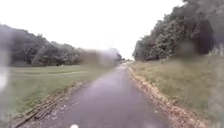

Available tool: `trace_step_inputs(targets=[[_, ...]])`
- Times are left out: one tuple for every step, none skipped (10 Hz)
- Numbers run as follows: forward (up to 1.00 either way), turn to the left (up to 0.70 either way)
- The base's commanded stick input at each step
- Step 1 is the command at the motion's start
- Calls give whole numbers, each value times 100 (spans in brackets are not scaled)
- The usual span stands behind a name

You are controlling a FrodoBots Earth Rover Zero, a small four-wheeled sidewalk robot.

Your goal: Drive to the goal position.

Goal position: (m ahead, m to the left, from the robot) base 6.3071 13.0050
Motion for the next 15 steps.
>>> trace_step_inputs(targets=[[70, 0], [70, 0], [70, 0], [70, 0], [70, 0], [70, 0], [70, 0], [70, 0], [70, 0], [70, 0], [70, 0], [70, 0], [70, 0], [70, 0], [70, 0]])
